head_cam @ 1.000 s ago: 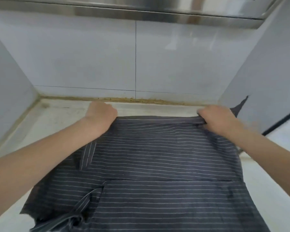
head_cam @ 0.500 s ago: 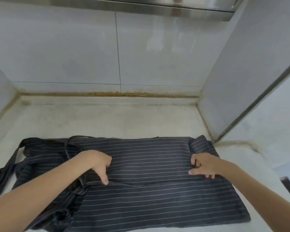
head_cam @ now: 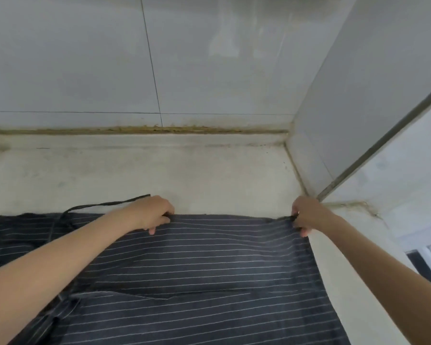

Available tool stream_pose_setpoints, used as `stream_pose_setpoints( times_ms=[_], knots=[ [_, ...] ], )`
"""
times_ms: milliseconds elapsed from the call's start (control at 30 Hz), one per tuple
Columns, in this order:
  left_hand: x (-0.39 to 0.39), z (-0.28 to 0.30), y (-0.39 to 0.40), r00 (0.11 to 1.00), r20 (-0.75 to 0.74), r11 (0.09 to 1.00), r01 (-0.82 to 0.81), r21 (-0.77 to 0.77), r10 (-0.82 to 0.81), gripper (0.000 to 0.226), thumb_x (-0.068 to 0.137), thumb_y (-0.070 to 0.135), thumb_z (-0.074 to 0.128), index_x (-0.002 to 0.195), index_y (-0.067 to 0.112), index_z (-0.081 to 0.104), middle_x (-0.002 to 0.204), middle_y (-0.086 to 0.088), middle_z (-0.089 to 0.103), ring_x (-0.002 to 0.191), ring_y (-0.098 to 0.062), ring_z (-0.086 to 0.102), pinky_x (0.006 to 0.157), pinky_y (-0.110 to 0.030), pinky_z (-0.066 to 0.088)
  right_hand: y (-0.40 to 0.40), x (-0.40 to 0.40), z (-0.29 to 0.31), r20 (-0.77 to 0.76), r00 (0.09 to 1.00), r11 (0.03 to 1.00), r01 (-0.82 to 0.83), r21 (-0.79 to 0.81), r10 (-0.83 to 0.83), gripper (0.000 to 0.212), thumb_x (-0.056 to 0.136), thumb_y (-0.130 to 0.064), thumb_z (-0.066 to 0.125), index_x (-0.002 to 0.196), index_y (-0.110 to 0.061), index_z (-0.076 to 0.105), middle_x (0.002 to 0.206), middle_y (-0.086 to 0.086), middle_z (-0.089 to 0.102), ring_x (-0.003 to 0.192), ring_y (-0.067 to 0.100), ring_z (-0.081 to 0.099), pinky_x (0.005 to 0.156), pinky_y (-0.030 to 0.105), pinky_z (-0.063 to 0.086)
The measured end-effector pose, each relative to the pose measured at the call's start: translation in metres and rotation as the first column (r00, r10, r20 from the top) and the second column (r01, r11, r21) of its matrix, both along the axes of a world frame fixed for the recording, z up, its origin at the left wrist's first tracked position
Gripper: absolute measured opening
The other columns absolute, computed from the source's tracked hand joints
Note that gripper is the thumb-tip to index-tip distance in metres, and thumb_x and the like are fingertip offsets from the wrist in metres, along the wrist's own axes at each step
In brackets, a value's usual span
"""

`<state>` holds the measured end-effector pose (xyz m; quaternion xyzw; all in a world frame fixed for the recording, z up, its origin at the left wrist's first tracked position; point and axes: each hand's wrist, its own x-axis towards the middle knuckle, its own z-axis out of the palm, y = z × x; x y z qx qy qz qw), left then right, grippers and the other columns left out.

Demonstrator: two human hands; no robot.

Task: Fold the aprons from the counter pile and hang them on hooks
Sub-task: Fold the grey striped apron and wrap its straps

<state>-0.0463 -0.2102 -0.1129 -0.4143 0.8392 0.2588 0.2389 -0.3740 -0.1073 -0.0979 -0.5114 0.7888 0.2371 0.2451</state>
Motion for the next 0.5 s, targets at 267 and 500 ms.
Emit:
stream_pose_setpoints(
  times_ms=[267, 500],
  knots=[
    [-0.003, -0.01, -0.003, 0.963, -0.235, 0.946, -0.193, -0.261, 0.132, 0.027, 0.098, 0.015, 0.04, 0.124, 0.017, 0.049, 0.121, -0.004, 0.051, 0.091, -0.019, 0.058, 0.082, -0.031, 0.049, -0.014, 0.083, 0.031, -0.114, 0.945, 0.891, -0.328, -0.315, 0.308, 0.041, 0.093, -0.01, 0.054, 0.131, -0.01, 0.039, 0.12, 0.011, 0.044, 0.097, 0.024, 0.055, 0.07, 0.029, 0.047],
    [0.094, -0.01, 0.023, 0.722, -0.445, 0.512, -0.691, -0.51, 0.53, 0.033, 0.09, 0.022, 0.055, 0.116, 0.004, 0.047, 0.116, -0.014, 0.046, 0.106, -0.029, 0.047, 0.083, -0.037, 0.042, -0.017, 0.192, -0.041, 0.242, 0.829, 0.863, -0.488, -0.13, 0.505, 0.092, 0.082, -0.046, 0.067, 0.15, -0.031, 0.007, 0.158, 0.008, -0.006, 0.142, 0.041, 0.003, 0.109, 0.06, 0.023]
  ],
)
